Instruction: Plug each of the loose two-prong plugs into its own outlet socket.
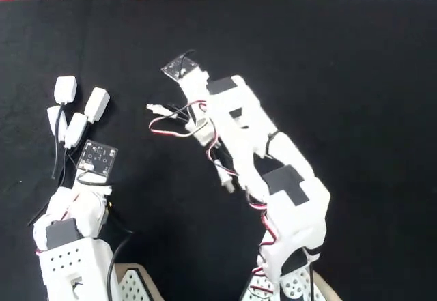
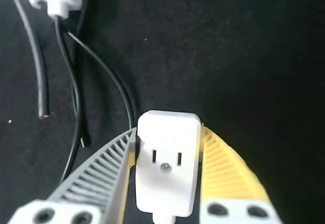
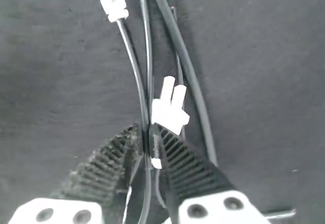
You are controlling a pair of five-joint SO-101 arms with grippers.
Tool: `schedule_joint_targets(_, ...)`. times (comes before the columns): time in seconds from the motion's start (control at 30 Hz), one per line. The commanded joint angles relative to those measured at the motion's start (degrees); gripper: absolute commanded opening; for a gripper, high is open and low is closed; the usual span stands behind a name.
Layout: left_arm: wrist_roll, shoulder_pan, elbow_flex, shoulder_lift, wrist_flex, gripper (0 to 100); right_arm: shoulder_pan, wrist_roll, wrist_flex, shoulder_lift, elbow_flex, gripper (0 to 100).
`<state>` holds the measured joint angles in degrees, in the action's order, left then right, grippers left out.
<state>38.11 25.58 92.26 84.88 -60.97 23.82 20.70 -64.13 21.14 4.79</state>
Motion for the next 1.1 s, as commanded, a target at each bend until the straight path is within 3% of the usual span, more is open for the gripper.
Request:
schedule_joint_targets(0.0, 0.62, -2.95, -0.31, 0.44, 0.44, 3, -2.9, 5.1, 3.96, -0.31, -2.86, 1.5)
schedule_joint_targets(0.1, 0.62, -5.05, -0.57, 0.44, 0.7, 3, -3.25, 5.36, 2.64, -0.66, -3.3, 4.8)
schedule_joint_targets(0.27, 0.44, -13.14, -1.63, 0.44, 0.88, 3, -3.08, 5.27, -4.84, -0.84, -6.46, 26.3)
schedule_joint_targets(0.33, 0.44, -17.45, -3.3, 0.44, 0.97, 3, -3.08, 5.27, -9.23, -1.27, -7.96, 30.7)
schedule_joint_targets(0.57, 0.62, -30.9, -9.98, 0.44, 0.97, 3, -5.45, 0.18, -10.29, -11.03, -3.91, 22.9)
schedule_joint_targets(0.83, 0.7, -43.47, -8.92, 0.44, 1.49, 3, -14.68, -1.76, -7.3, -25.36, 9.1, 14.1)
schedule_joint_targets(0.97, 3.52, -45.14, -8.48, -0.26, 8.0, 3, -14.86, -5.8, 1.14, -26.15, 16.84, 10.9)
schedule_joint_targets(1.07, 4.92, -46.11, -8.48, -0.26, 7.91, 3, -14.86, -5.89, 4.57, -26.07, 19.74, 9.7)
